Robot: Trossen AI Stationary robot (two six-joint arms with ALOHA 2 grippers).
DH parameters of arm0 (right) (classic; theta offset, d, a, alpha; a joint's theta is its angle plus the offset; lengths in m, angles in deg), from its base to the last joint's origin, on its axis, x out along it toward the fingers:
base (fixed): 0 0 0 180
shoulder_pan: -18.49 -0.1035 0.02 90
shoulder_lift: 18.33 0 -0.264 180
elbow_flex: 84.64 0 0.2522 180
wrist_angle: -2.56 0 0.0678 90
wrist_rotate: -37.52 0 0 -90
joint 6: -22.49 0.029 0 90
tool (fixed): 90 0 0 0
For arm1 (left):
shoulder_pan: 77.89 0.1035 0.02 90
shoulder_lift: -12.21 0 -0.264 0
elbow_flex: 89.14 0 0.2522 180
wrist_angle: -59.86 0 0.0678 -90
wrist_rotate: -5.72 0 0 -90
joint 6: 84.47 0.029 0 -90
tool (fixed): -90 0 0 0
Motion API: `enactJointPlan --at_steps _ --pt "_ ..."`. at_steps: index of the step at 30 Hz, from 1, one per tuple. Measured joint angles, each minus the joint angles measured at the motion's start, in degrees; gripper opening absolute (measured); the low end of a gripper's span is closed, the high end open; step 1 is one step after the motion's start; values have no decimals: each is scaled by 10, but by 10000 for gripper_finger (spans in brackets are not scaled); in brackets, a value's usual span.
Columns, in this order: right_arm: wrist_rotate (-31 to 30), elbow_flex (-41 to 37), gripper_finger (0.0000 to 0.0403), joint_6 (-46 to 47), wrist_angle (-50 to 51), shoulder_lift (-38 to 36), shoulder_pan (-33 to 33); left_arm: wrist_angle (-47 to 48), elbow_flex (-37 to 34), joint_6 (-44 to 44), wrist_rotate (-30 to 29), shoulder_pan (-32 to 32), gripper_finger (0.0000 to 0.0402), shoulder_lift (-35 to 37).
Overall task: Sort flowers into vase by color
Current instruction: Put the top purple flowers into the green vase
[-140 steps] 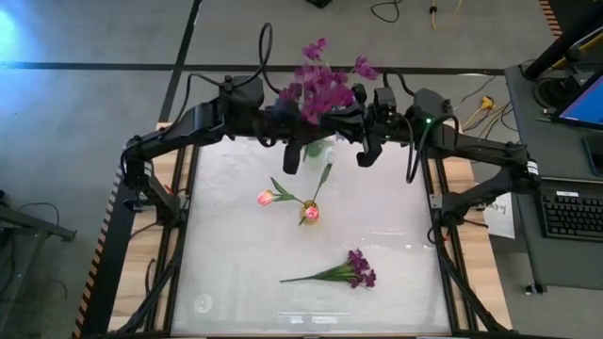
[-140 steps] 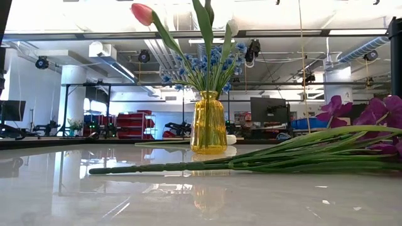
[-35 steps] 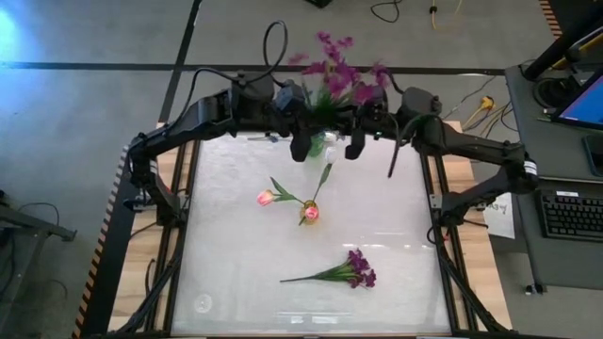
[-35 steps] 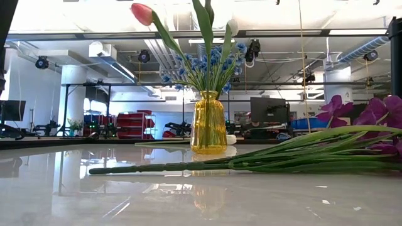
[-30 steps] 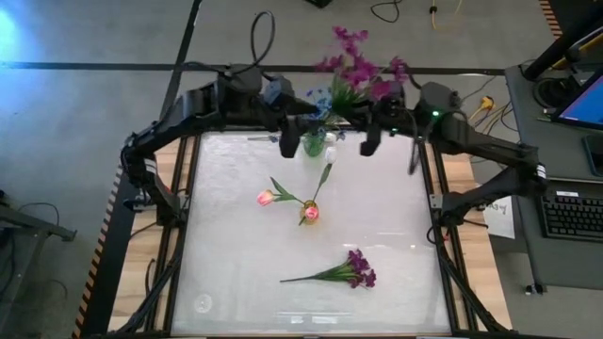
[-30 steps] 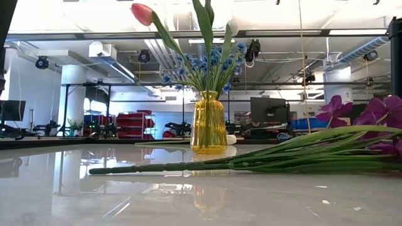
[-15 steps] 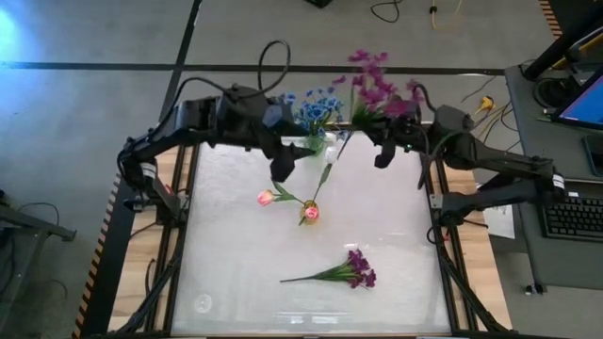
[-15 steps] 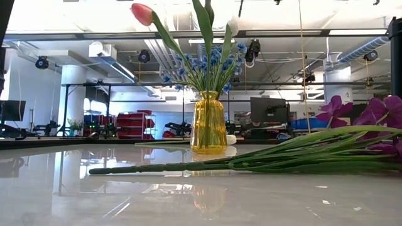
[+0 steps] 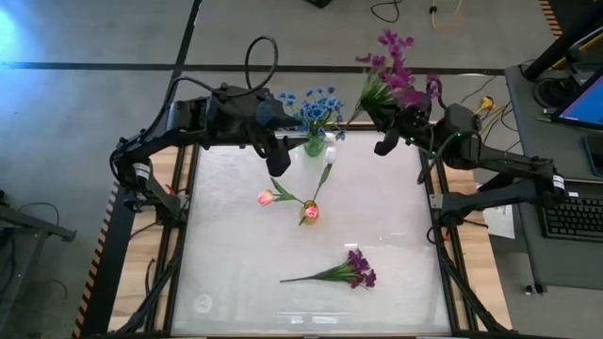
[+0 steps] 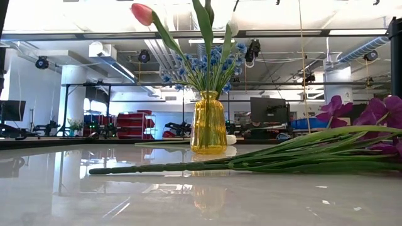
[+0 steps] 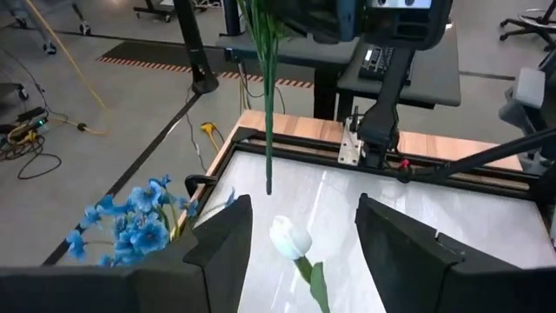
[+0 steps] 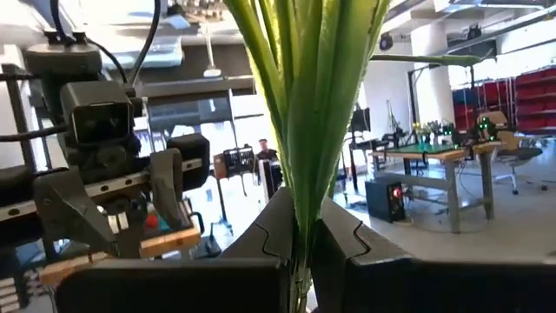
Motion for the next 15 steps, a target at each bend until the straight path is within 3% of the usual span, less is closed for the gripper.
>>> enactJointPlan --at_steps 6,12,15 --pt "-4 46 13 -4 46 33 29 -25 -69 -12 0 -3 186 32" --pt "-5 51 13 10 69 33 81 -137 -226 -18 -2 5 174 124" --pt "-40 51 13 17 100 30 102 -175 -317 -26 -36 17 167 176"
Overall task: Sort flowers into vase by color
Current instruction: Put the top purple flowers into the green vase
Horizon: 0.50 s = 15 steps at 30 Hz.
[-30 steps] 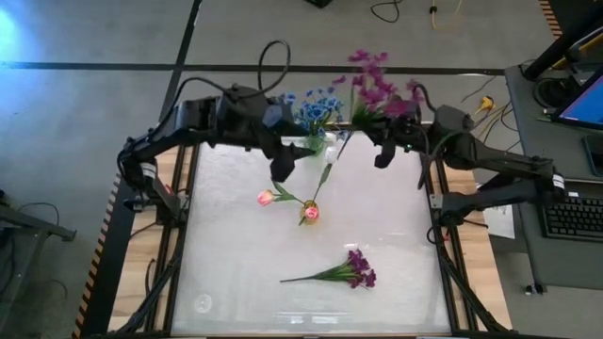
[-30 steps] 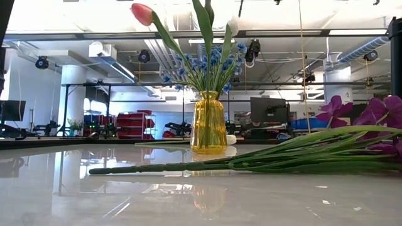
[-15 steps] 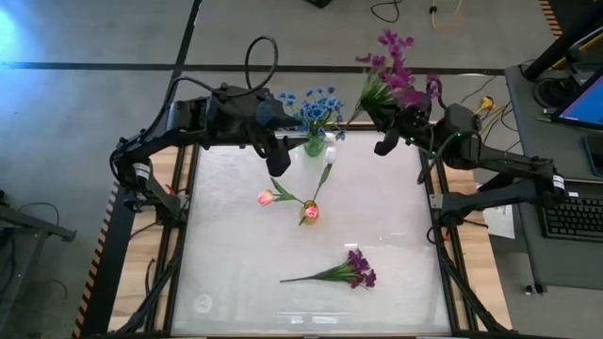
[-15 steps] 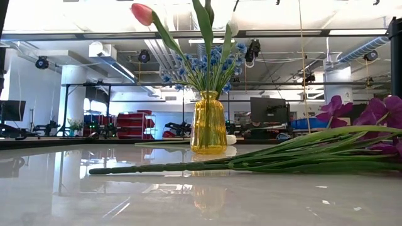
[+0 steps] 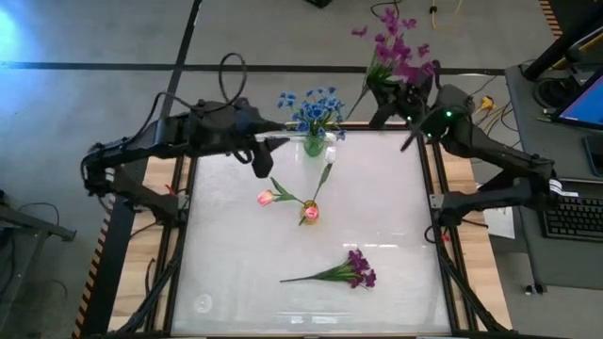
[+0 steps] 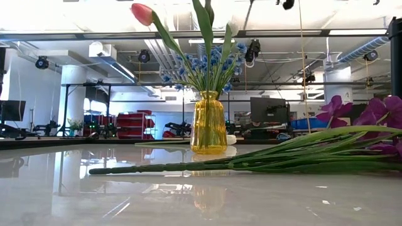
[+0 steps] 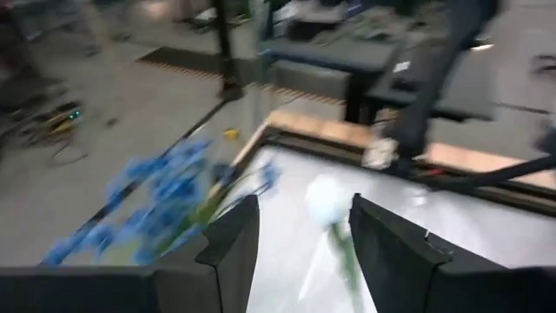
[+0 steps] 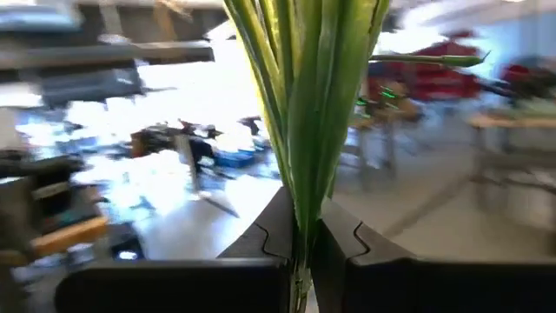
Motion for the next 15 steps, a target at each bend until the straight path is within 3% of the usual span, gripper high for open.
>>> enactJointPlan --at_steps 4,7,15 --pt "-14 -4 13 35 22 16 27 -47 -120 -21 -38 18 159 63" --pt "-12 -13 13 48 35 41 49 -115 -207 -22 -26 39 154 107" --pt "148 -37 13 108 -66 113 125 -283 -384 -24 165 159 114 175"
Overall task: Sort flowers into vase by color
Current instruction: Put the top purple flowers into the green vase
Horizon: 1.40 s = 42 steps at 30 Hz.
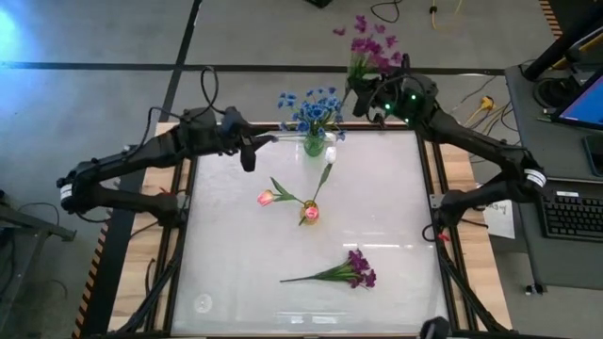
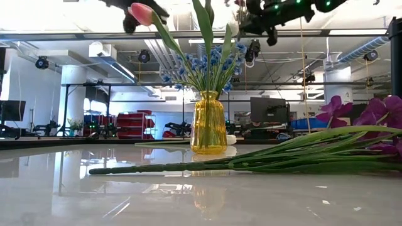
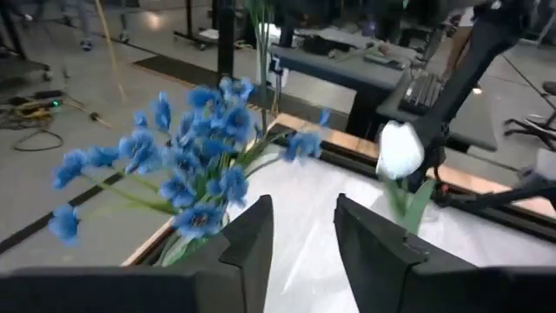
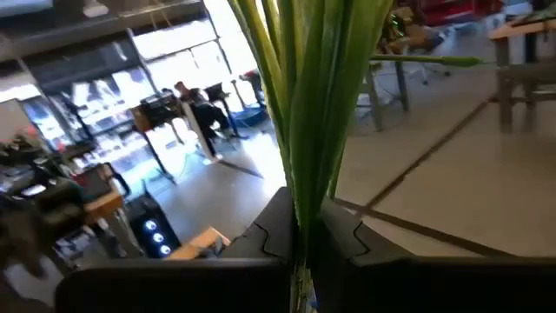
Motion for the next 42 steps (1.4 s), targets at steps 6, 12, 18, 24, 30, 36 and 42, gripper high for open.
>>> enactJointPlan --at_steps 6,12,18,24,30,36,42 --pt "0 -2 13 -7 -29 31 17 -57 -77 48 96 63 65 1" --pt "-9 -7 13 7 31 19 40 -148 -158 89 117 85 9 1" --pt "-11 -9 13 8 100 -31 48 -193 -224 122 116 90 7 -14" --pt "-96 -44 13 13 84 -19 50 -269 -263 119 116 109 1 -59" --pt "-98 -119 13 69 -109 45 58 -329 -278 87 115 126 0 -96" --pt "-55 -153 13 105 -300 121 58 -338 -274 86 115 130 0 -116" --pt "2 -151 13 161 -397 183 58 -338 -252 86 116 130 0 -132"
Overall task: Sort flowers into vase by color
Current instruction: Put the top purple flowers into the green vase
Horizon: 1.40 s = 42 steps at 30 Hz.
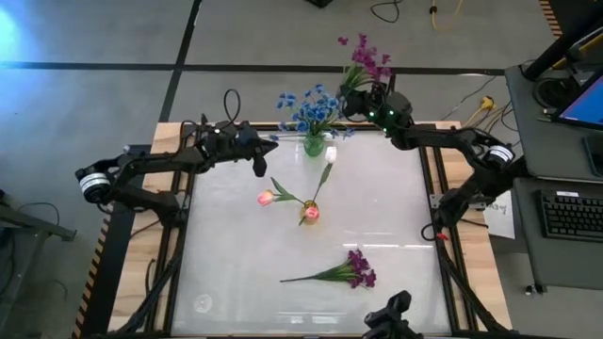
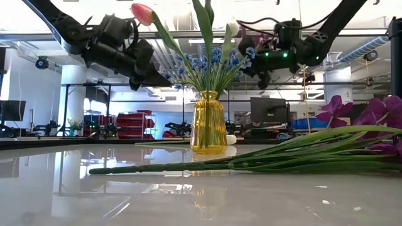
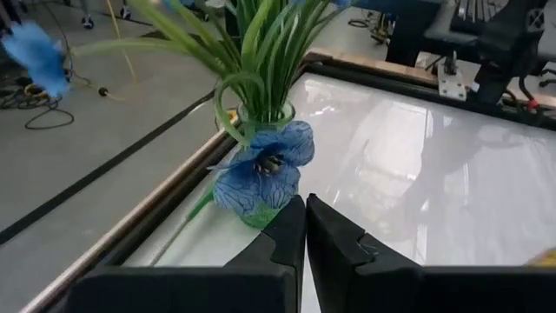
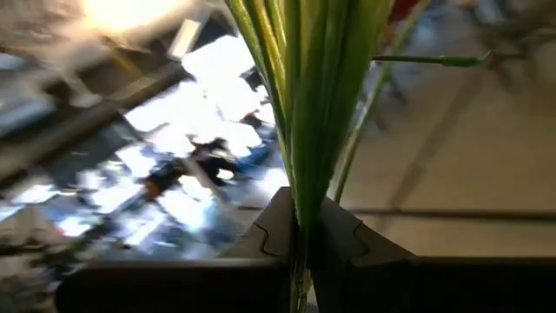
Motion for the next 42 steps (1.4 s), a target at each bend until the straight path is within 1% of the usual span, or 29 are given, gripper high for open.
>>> enactJointPlan --at_steps 2,5,12,18,25,31,38,42 --pt "20 6 13 10 -31 9 -4 -3 10 0 0 0 0 -3" --pt "25 11 13 12 -21 9 -7 -3 20 2 0 0 0 -8" --pt "45 10 13 -73 18 -3 -23 -1 24 -4 0 0 0 -10" --pt "49 10 13 -94 19 8 -38 0 32 -11 0 0 0 -10" --pt "51 10 13 -149 20 6 -48 8 50 -11 0 0 0 -10" --pt "51 10 13 -178 25 8 -52 40 49 -16 0 0 0 -10" --pt "51 10 13 -185 32 11 -56 55 48 -28 0 0 0 -12" --pt "51 10 13 -193 33 11 -56 55 48 -35 -4 0 21 -23"
